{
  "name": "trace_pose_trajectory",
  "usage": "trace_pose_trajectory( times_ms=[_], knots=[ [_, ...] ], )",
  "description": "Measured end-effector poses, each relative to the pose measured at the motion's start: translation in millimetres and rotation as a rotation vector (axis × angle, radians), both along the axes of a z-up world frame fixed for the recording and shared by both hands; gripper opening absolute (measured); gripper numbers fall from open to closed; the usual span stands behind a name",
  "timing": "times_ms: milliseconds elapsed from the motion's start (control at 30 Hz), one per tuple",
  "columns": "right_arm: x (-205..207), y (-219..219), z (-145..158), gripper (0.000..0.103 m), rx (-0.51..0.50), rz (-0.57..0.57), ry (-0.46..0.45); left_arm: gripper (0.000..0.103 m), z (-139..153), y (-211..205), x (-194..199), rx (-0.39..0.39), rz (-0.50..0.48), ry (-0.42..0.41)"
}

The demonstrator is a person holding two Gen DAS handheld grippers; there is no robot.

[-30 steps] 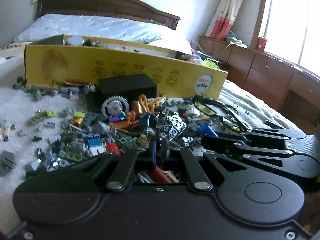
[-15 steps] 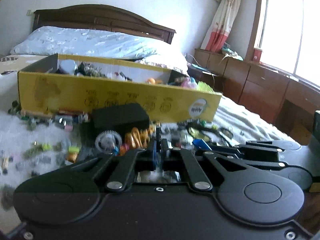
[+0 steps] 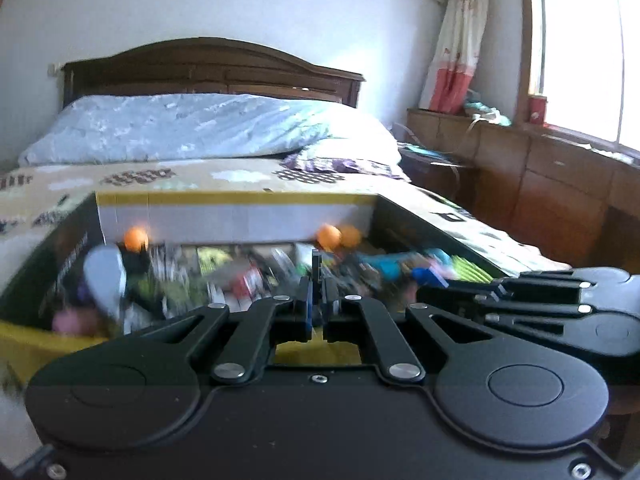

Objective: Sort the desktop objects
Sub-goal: 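Carry both held pieces into the yellow box and open both tools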

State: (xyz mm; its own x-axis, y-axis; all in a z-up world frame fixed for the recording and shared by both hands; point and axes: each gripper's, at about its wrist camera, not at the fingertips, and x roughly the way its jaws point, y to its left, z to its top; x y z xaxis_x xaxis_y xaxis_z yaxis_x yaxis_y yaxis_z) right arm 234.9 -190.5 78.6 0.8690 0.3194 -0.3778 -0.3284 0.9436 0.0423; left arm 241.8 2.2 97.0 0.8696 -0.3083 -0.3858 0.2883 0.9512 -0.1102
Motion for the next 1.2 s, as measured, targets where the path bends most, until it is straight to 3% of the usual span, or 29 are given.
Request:
trace_pose_trajectory(
  times_ms=[233,300,333,400,433,467,500,567,800,1200],
  knots=[
    [91.3,1.4,12.7,0.013,-0.018,-0.102,0.044,0.005,7.5,-11.4,87.5,0.051,0.104,0.071],
    [112.5,5.8,9.6,0.015,-0.037,-0.123,0.062,0.011,4.8,-9.7,111.1,0.043,0.132,0.122],
    [121.2,6.4,7.0,0.021,-0.047,-0.132,0.074,0.012,3.4,-8.7,121.5,0.034,0.148,0.151],
    [136.7,8.8,2.4,0.049,-0.045,-0.164,0.112,0.020,0.5,-7.2,133.9,0.028,0.188,0.179],
    [143.4,8.8,-0.2,0.054,-0.034,-0.171,0.134,0.025,-1.3,-5.6,138.9,0.032,0.199,0.186],
    [147.2,7.9,-3.2,0.063,-0.027,-0.181,0.142,0.039,-2.7,-4.7,142.4,0.039,0.206,0.192],
    [150.3,8.2,-5.0,0.065,-0.026,-0.197,0.146,0.052,-3.2,-4.4,144.0,0.048,0.217,0.195],
    [154.1,7.8,-8.1,0.066,-0.026,-0.206,0.154,0.054,-4.8,-3.2,144.1,0.064,0.236,0.190],
    [151.3,10.7,-6.9,0.074,-0.028,-0.205,0.173,0.077,-5.9,3.5,133.1,0.085,0.277,0.212],
    [97.4,17.3,22.1,0.089,-0.022,-0.224,0.168,0.092,14.3,13.8,67.4,0.135,0.317,0.204]
  ],
)
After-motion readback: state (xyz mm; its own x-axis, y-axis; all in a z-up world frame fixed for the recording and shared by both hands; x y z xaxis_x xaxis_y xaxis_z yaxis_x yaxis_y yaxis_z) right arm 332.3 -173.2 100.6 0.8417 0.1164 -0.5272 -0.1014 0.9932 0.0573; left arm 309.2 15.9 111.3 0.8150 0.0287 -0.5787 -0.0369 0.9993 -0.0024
